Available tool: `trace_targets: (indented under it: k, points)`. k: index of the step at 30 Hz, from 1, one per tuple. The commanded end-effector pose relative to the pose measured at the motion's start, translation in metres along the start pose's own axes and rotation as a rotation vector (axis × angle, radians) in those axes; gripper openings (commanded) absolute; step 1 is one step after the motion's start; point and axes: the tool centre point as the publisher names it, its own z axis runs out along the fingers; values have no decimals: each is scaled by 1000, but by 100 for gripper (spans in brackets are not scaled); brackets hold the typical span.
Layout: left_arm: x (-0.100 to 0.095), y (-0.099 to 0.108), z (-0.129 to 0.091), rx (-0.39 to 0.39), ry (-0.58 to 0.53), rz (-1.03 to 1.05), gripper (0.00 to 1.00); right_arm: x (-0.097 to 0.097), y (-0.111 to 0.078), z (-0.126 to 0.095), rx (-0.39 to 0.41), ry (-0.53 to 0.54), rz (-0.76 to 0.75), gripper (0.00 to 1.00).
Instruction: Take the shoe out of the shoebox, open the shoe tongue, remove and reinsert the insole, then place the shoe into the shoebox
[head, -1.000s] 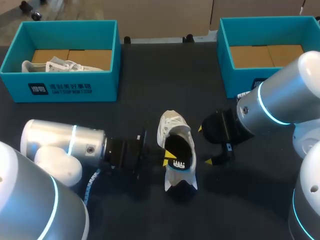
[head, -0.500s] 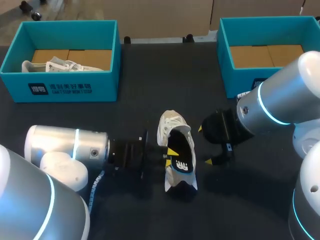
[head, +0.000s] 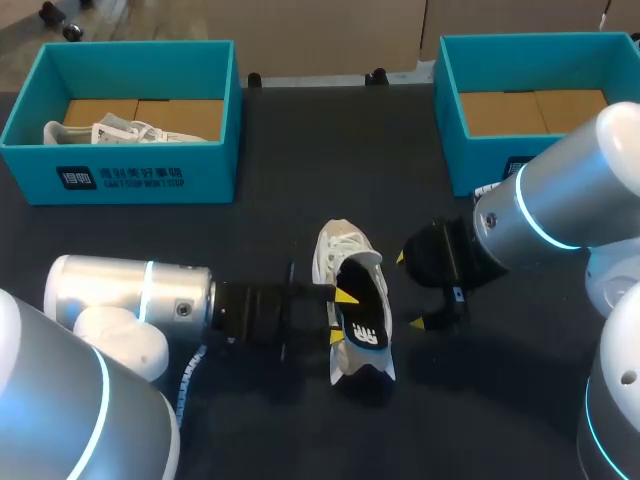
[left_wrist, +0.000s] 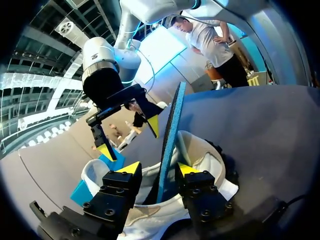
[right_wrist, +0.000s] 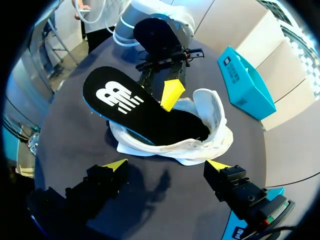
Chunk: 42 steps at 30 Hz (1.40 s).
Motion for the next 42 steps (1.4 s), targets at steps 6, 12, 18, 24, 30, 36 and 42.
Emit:
trace_targets:
  k: [6, 12, 18, 24, 30, 36, 42]
  points:
    - [0, -10, 3, 13, 23, 0, 44, 2, 0, 1, 1, -4, 0, 100]
    - [-3, -11, 5, 18, 33, 4, 0, 2, 0, 1, 1, -4, 0, 100]
    - [-7, 0, 4, 6, 50, 4, 0, 2, 0, 1, 1, -4, 0, 100]
    - [-5, 15, 6, -17, 73, -2, 0, 2, 0, 1, 1, -4, 0, 100]
    - [-3, 23, 7, -38, 80, -5, 0, 2, 0, 1, 1, -4, 0, 100]
    - [-4, 13, 2, -27, 66, 1, 31, 2, 0, 1, 1, -4, 0, 100]
    - [-8, -2, 0, -10, 57, 22, 29, 2, 0, 1, 1, -4, 0, 100]
